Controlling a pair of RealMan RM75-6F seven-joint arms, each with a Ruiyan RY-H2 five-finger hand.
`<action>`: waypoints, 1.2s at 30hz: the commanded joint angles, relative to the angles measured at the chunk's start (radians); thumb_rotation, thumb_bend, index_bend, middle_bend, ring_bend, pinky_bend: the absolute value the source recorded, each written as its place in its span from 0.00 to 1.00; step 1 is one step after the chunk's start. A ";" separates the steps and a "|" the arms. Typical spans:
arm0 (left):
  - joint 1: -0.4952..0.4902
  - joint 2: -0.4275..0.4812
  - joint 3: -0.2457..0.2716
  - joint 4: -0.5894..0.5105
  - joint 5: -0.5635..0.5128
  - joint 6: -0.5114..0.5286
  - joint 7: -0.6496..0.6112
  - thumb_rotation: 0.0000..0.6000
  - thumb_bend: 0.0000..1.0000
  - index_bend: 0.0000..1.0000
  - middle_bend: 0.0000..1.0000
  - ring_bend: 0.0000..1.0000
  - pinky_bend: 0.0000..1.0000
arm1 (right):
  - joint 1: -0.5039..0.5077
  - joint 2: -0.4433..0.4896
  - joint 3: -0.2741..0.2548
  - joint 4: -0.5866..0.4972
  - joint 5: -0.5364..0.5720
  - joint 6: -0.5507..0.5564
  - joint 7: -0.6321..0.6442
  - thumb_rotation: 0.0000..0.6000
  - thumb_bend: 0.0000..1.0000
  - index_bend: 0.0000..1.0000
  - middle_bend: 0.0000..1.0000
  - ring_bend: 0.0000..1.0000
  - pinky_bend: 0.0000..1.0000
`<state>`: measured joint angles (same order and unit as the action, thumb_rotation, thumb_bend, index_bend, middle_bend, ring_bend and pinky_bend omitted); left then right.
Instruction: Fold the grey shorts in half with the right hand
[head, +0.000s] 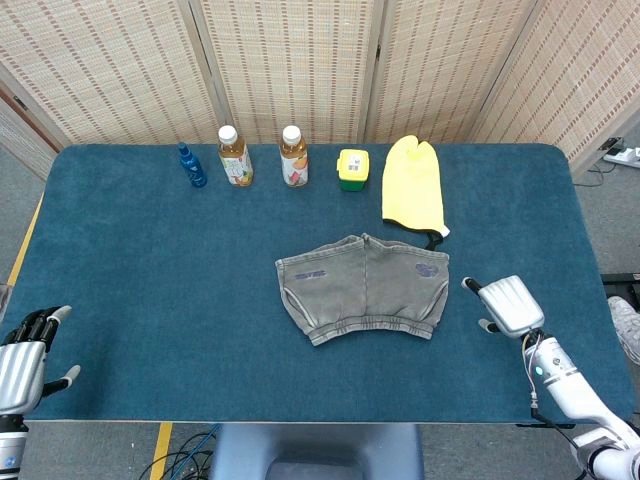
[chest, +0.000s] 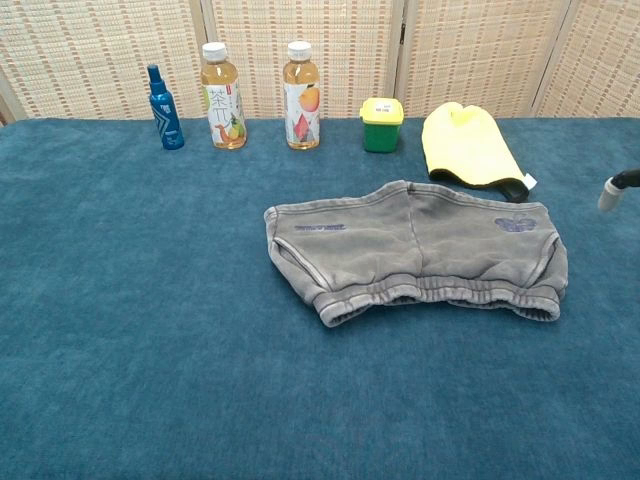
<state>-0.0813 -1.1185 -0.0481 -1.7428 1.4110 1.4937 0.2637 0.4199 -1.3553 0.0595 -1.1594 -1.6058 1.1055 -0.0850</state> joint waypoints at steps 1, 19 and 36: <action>0.000 0.000 -0.001 0.000 -0.001 -0.001 -0.001 1.00 0.20 0.18 0.19 0.17 0.33 | 0.052 -0.063 -0.013 0.092 -0.019 -0.044 0.043 1.00 0.08 0.33 0.98 1.00 1.00; -0.006 -0.011 -0.008 0.016 -0.018 -0.016 0.002 1.00 0.20 0.18 0.19 0.17 0.33 | 0.176 -0.244 -0.048 0.354 -0.046 -0.106 0.113 1.00 0.15 0.34 0.98 1.00 1.00; -0.001 -0.014 -0.006 0.028 -0.021 -0.015 -0.009 1.00 0.20 0.18 0.19 0.17 0.33 | 0.206 -0.332 -0.071 0.479 -0.047 -0.071 0.166 1.00 0.39 0.47 0.98 1.00 1.00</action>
<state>-0.0824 -1.1321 -0.0546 -1.7151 1.3903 1.4786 0.2552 0.6256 -1.6847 -0.0093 -0.6846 -1.6531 1.0314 0.0766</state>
